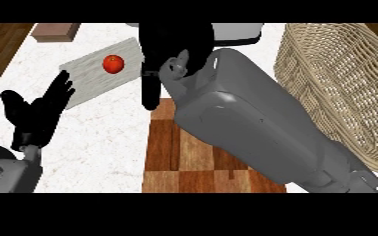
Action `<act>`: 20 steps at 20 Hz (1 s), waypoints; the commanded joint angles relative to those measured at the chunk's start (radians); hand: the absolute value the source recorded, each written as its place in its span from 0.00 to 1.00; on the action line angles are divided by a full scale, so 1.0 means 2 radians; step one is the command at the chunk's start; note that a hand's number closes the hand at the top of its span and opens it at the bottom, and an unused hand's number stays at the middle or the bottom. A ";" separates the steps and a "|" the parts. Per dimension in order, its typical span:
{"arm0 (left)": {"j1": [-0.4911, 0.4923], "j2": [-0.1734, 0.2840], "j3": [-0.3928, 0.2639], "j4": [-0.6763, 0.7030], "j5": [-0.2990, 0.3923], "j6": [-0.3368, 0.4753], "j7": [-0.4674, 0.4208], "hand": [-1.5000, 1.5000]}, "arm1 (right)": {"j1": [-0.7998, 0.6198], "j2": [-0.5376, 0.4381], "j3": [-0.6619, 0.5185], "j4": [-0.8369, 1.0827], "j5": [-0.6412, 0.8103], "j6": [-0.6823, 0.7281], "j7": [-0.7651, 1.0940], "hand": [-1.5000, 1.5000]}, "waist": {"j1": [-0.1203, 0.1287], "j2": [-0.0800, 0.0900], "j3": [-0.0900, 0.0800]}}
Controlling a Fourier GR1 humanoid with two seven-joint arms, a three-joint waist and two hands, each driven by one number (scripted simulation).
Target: Pick the bell pepper from the cutting board and place it in the basket
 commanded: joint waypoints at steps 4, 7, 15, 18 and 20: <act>0.009 0.000 0.007 -0.007 -0.002 -0.003 0.002 0.50 | 0.124 -0.019 0.045 -0.150 0.031 0.015 0.113 0.00 | 0.000 0.003 0.000; -0.015 -0.001 0.008 -0.013 -0.003 0.002 0.022 0.50 | 0.189 -0.010 0.096 -0.175 0.088 -0.024 0.100 0.00 | 0.002 0.004 0.000; -0.022 -0.004 0.018 0.009 -0.015 -0.024 0.003 0.50 | 0.311 -0.015 0.118 -0.160 0.214 -0.102 -0.022 0.00 | 0.016 0.011 0.000; -0.017 -0.018 0.010 0.002 -0.025 -0.015 0.006 0.50 | 0.342 -0.010 0.092 -0.120 0.233 -0.163 -0.097 0.00 | 0.020 0.011 0.000; -0.010 -0.022 0.016 0.011 -0.021 -0.031 -0.007 0.50 | 0.361 -0.001 0.089 -0.095 0.246 -0.180 -0.114 0.00 | 0.021 0.011 0.000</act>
